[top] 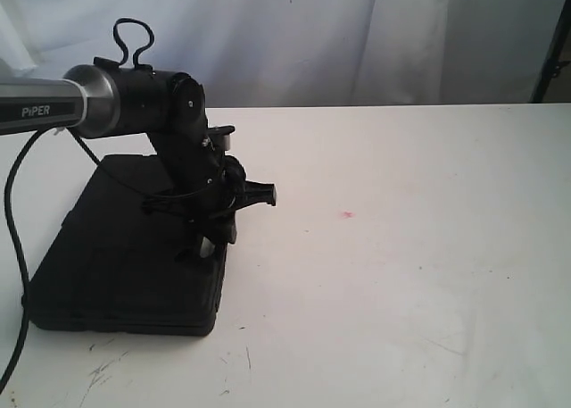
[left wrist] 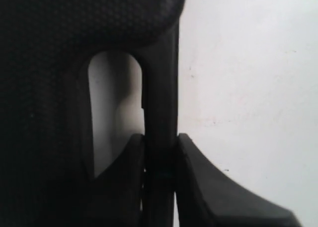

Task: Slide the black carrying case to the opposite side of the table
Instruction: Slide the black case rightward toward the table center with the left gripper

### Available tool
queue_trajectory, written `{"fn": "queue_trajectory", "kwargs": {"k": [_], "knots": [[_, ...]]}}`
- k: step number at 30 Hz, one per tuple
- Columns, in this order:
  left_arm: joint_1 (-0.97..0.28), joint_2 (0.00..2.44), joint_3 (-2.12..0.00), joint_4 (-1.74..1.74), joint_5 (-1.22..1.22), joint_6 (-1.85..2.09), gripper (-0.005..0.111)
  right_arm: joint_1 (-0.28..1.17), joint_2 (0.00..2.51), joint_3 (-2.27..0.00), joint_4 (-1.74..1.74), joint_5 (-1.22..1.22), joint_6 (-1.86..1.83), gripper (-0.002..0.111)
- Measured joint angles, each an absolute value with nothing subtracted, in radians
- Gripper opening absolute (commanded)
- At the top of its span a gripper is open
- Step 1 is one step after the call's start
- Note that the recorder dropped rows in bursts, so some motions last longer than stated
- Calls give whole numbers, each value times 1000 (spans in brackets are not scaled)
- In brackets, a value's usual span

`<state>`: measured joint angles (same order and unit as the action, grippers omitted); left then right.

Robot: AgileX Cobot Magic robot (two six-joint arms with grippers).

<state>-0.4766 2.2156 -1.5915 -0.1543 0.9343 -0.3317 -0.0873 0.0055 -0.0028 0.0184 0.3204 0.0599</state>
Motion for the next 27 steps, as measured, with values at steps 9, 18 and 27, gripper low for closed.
{"fn": "queue_trajectory", "kwargs": {"k": [9, 18, 27], "knots": [[-546, 2217, -1591, -136, 883, -400, 0, -87, 6, -3, 18, 320, 60, 0], [-594, 2223, -1642, -136, 905, -435, 0, -87, 6, -3, 18, 320, 60, 0], [-646, 2267, -1763, -159, 952, -487, 0, -87, 6, -3, 18, 320, 60, 0]]}}
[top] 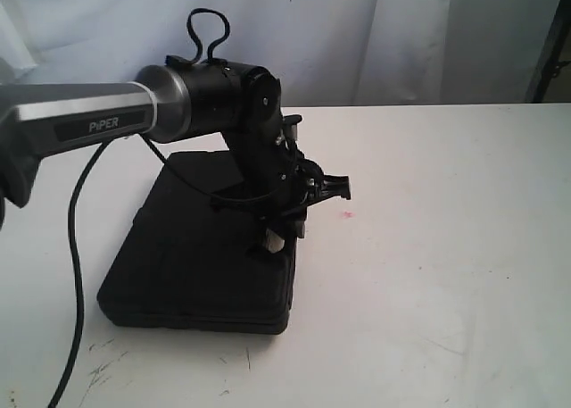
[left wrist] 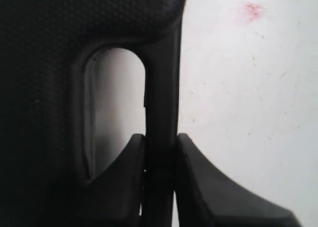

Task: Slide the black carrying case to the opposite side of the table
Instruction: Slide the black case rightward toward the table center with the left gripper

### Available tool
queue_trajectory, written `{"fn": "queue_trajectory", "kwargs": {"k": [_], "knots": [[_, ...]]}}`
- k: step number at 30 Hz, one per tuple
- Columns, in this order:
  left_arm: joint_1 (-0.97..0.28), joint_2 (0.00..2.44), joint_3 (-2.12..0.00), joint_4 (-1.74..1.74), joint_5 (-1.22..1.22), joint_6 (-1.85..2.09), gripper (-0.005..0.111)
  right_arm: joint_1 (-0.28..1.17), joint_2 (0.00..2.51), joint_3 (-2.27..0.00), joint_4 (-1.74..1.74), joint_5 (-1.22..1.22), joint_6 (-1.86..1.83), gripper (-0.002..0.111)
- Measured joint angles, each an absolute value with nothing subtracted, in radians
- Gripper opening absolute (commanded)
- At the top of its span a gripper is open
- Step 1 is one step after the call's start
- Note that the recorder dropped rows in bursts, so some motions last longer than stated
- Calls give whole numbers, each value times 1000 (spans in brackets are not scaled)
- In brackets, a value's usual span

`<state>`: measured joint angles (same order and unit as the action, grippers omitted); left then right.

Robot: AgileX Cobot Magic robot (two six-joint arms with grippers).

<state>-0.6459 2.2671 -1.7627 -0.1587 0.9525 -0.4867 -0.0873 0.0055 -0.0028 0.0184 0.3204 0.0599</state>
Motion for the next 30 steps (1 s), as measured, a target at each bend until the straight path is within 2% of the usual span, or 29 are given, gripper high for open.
{"fn": "queue_trajectory", "kwargs": {"k": [16, 30], "knots": [[-722, 2393, -1938, -160, 987, -594, 0, -87, 6, -3, 18, 320, 60, 0], [-726, 2417, -1996, -186, 943, -665, 0, -87, 6, -3, 18, 320, 60, 0]]}}
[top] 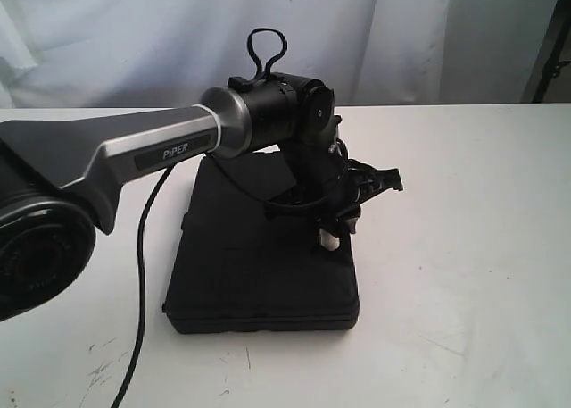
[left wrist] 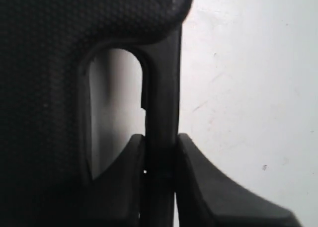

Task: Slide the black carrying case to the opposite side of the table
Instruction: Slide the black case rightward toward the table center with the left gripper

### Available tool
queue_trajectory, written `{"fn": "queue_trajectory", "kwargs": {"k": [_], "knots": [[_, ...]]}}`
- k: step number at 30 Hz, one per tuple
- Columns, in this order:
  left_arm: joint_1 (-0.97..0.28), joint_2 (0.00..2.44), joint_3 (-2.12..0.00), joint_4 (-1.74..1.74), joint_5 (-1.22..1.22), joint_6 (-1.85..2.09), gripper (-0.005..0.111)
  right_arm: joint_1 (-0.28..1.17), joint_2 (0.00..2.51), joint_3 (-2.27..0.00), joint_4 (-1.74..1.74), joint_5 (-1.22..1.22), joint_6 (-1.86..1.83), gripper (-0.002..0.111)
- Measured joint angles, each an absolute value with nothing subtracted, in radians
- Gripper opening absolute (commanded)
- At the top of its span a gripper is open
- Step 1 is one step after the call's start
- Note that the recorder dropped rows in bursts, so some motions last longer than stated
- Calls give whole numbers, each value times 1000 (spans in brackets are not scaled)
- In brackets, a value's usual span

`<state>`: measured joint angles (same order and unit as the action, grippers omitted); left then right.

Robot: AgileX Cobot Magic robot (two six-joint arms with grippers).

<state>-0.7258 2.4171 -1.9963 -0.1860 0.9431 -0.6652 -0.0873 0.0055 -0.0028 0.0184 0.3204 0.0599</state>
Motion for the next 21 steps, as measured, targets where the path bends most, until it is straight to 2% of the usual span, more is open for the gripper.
{"fn": "queue_trajectory", "kwargs": {"k": [21], "knots": [[-732, 2442, -2005, -188, 952, -633, 2, -87, 6, -3, 18, 320, 60, 0]]}}
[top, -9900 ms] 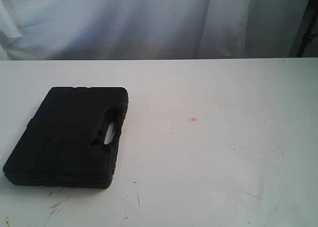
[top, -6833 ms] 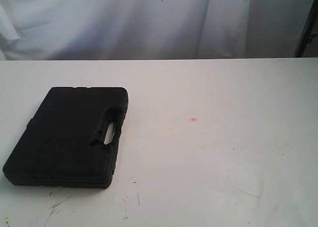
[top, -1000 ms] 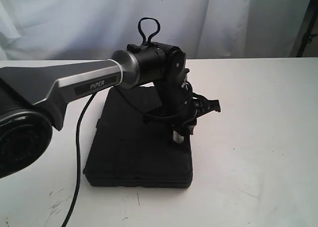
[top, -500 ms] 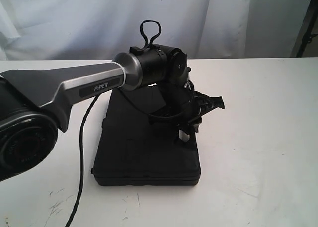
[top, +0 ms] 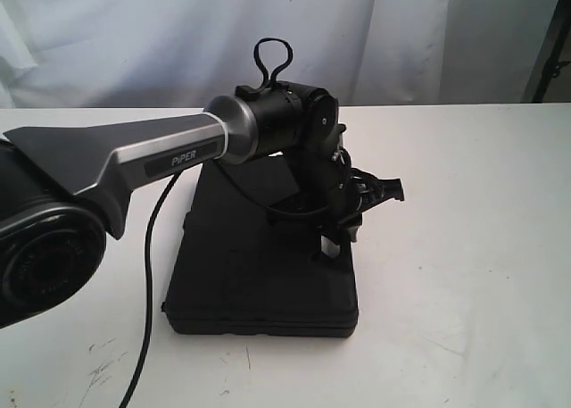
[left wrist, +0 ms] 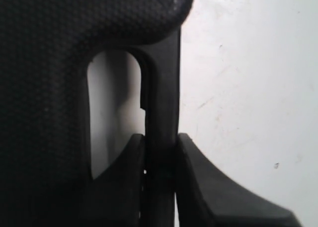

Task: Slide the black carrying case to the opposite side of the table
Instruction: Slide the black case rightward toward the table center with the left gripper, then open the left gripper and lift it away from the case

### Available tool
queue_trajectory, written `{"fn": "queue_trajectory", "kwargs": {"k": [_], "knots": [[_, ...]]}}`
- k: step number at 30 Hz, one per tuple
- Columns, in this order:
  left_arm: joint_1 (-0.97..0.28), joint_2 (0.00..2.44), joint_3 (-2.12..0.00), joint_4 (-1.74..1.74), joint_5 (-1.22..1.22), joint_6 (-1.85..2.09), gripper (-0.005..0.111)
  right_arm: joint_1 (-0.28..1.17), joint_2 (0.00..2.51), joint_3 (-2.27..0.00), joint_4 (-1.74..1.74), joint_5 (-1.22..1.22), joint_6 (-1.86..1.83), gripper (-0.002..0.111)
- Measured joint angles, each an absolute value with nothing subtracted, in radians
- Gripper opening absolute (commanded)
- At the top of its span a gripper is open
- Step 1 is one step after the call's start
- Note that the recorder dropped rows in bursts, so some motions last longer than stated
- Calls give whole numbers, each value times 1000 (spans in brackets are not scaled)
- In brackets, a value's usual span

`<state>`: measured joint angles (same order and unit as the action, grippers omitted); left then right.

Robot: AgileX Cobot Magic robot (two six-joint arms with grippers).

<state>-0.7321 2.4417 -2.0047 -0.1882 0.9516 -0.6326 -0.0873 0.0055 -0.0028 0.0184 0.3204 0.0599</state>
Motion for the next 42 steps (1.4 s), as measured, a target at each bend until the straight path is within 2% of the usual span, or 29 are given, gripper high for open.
{"fn": "queue_trajectory", "kwargs": {"k": [7, 10, 16, 18, 20, 26, 27, 29, 30, 35, 42], "knots": [[-742, 2442, -2007, -178, 962, -629, 2, -87, 6, -3, 18, 320, 60, 0], [-742, 2442, -2007, -178, 964, -629, 16, -87, 6, -3, 18, 320, 60, 0], [-742, 2437, -2007, -186, 962, -609, 50, -87, 6, -3, 18, 320, 60, 0], [-745, 2425, -2008, -189, 962, -605, 57, -87, 6, -3, 18, 320, 60, 0], [-745, 2410, -2010, -195, 960, -600, 58, -87, 6, -3, 18, 320, 60, 0], [-745, 2340, -2010, -192, 956, -556, 55, -87, 6, -3, 18, 320, 60, 0], [-745, 2327, -2010, -172, 956, -554, 47, -87, 6, -3, 18, 320, 60, 0], [-745, 2271, -2010, -70, 978, -550, 19, -87, 6, -3, 18, 320, 60, 0], [-745, 2249, -2010, -31, 998, -546, 0, -87, 6, -3, 18, 320, 60, 0], [-745, 2139, -2010, 162, 1127, -434, 0, -87, 6, -3, 18, 320, 60, 0], [-740, 1984, -1836, 258, 1073, -400, 0, -87, 6, -3, 18, 320, 60, 0]]}}
